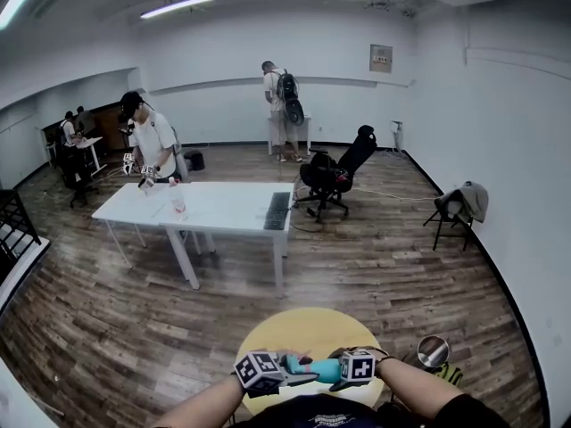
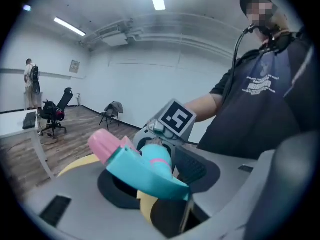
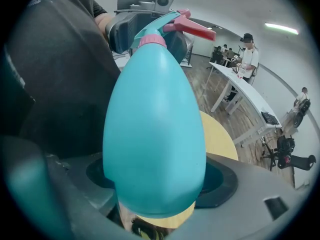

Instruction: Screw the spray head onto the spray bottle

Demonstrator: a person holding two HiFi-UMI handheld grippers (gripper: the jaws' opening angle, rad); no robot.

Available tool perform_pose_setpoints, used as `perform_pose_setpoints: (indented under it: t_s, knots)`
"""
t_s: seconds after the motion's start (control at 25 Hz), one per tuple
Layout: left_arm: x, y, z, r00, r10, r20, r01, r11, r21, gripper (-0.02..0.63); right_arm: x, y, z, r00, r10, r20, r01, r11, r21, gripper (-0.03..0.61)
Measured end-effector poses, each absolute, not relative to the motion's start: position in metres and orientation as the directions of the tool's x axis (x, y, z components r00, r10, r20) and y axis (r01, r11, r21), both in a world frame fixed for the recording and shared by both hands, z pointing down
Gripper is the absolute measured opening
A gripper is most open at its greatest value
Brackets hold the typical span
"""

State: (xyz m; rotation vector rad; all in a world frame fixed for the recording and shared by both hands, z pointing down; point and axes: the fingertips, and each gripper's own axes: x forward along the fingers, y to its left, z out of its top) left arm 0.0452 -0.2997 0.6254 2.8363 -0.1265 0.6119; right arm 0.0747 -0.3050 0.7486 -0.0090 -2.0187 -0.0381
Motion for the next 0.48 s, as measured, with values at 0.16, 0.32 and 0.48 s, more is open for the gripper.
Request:
perform_pose_setpoints:
  t_s: [0.16, 0.32, 0.48]
  knots:
    - [0.039, -0.306, 0.615, 0.958, -0.074, 0.277, -0.178, -0.91, 0.373, 0.25, 0.073, -0.307, 0.742, -0.477, -0.006, 0.879, 0.002, 1.0, 0.008, 0.426]
    - [-0.014, -0.341, 0.593, 0.959, -0.285, 0.002, -0.229, -0.765, 0.603, 0.313, 0.092, -0.318, 0.745, -0.515, -0.019, 0.857, -0.102, 0.994, -0.04, 0.426]
    - [-0.068, -0.36, 0.6, 0.906, -0.423, -0.028, -0.299, -0.684, 0.665, 0.313, 0.108, -0.326, 0.747, -0.533, -0.034, 0.846, -0.176, 0.982, -0.071, 0.426]
